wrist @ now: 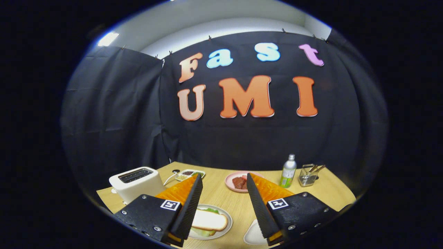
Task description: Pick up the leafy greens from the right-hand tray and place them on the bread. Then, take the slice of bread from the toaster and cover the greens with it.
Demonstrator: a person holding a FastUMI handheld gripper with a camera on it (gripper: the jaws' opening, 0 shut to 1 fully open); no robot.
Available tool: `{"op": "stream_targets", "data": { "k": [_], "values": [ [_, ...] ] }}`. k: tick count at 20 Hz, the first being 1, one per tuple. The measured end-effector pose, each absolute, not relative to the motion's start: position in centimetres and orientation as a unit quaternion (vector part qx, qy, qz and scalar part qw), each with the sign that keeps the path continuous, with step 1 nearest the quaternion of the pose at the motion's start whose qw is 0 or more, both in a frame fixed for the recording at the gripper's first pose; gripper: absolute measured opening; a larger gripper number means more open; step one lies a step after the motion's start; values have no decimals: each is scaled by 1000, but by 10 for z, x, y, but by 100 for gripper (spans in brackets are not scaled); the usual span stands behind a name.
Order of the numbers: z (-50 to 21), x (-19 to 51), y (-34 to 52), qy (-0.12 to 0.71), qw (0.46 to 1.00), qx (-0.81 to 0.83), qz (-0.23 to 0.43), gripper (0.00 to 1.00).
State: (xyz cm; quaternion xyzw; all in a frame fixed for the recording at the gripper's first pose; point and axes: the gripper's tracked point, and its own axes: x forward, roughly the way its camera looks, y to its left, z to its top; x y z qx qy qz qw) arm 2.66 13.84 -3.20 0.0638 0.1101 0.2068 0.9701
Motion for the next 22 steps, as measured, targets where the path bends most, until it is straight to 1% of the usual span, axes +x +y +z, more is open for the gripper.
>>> {"op": "stream_targets", "data": {
  "k": [2, 5, 8, 10, 13, 15, 22],
  "values": [
    [-16, 22, 135, 76, 975, 59, 198, 78],
    [-1, 14, 132, 43, 979, 55, 192, 83],
    [17, 8, 128, 10, 981, 70, 181, 86],
    [15, 5, 123, 9, 982, 66, 177, 88],
    [19, 2, 111, 1, 984, 68, 164, 94],
    [20, 0, 109, -8, 985, 66, 159, 96],
    [15, -2, 108, -19, 990, 33, 138, 96]
  ]
}}
